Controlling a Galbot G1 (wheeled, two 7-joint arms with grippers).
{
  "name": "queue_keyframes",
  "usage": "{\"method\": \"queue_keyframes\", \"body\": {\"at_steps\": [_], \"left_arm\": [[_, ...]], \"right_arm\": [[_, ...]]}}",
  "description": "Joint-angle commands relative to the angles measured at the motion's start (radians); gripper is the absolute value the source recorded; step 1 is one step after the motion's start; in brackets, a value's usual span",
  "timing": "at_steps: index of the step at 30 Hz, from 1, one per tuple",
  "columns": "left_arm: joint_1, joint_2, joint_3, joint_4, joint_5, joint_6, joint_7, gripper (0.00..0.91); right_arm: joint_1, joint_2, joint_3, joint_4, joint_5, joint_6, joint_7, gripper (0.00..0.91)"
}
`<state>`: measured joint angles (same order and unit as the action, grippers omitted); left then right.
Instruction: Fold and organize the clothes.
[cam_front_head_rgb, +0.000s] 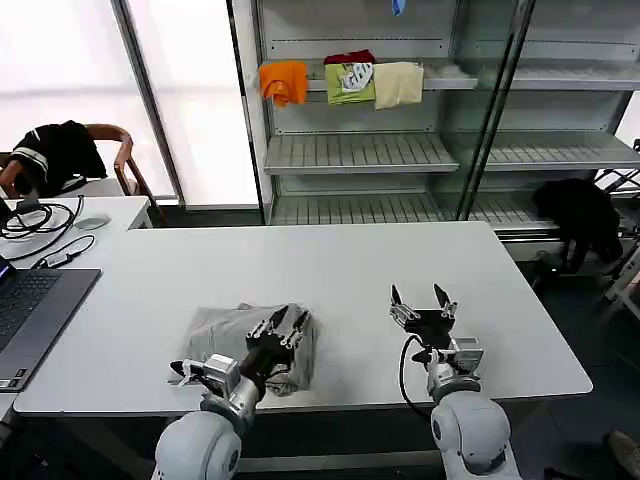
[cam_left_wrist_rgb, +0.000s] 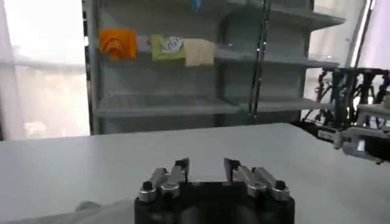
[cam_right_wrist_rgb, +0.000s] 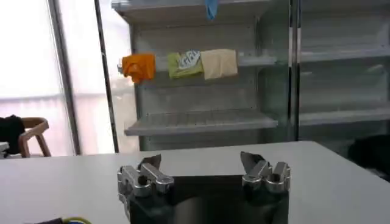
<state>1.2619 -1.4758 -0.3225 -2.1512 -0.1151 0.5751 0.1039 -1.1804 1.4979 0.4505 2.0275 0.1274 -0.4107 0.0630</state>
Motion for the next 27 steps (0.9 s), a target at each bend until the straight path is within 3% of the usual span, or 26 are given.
{"method": "queue_keyframes", "body": {"at_steps": [1, 5, 9, 13, 16, 27], "left_arm": [[-0.004, -0.013, 0.019, -0.069, 0.011, 0.003, -0.021, 0.907], [-0.002, 0.017, -0.133, -0.021, -0.011, -0.013, 0.005, 0.907], [0.026, 0.122, -0.363, 0.092, -0.112, -0.09, 0.058, 0.907], [0.038, 0.194, -0.492, 0.229, -0.176, -0.109, 0.063, 0.907], [0.052, 0.218, -0.517, 0.253, -0.234, -0.101, 0.055, 0.907], [0.037, 0.158, -0.469, 0.261, -0.231, -0.093, 0.017, 0.907]], "right_arm": [[0.0, 0.005, -0.001, -0.003, -0.003, 0.0, -0.001, 0.907], [-0.003, 0.004, 0.003, -0.001, -0.002, 0.0, -0.004, 0.907], [-0.008, -0.008, 0.013, 0.0, 0.001, 0.001, -0.006, 0.907], [-0.007, -0.007, 0.014, -0.007, 0.002, 0.006, -0.007, 0.907], [-0.003, 0.0, 0.009, -0.013, 0.001, 0.006, -0.008, 0.907], [0.0, 0.006, 0.004, -0.018, -0.005, 0.008, -0.01, 0.907]]}}
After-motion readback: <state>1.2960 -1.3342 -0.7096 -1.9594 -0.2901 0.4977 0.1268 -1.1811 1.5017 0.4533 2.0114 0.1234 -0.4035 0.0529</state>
